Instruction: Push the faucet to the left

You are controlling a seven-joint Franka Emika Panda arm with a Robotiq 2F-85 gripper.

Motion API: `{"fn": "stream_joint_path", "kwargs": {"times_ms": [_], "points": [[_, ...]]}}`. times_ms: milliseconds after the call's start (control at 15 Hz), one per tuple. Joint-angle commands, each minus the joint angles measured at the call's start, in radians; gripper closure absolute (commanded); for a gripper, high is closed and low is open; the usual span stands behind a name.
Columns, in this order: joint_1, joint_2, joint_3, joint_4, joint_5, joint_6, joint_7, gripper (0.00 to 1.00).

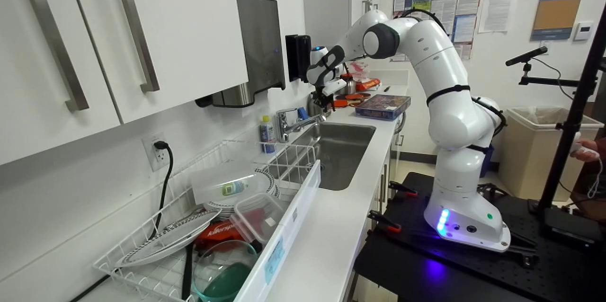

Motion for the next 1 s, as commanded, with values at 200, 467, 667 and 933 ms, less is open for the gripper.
{"fn": "stream_joint_path", "kwargs": {"times_ms": [200,467,667,933], "points": [[-0.013,0.056,0.031,0.090,0.096,-0.059,-0.009,1.00],[-0.010,0.064,0.046,0.103,0.115,-0.082,-0.014,1.00],[-0.003,0.063,0.055,0.106,0.117,-0.117,-0.012,1.00],[0.010,0.062,0.062,0.116,0.114,-0.189,-0.008,1.00]]}}
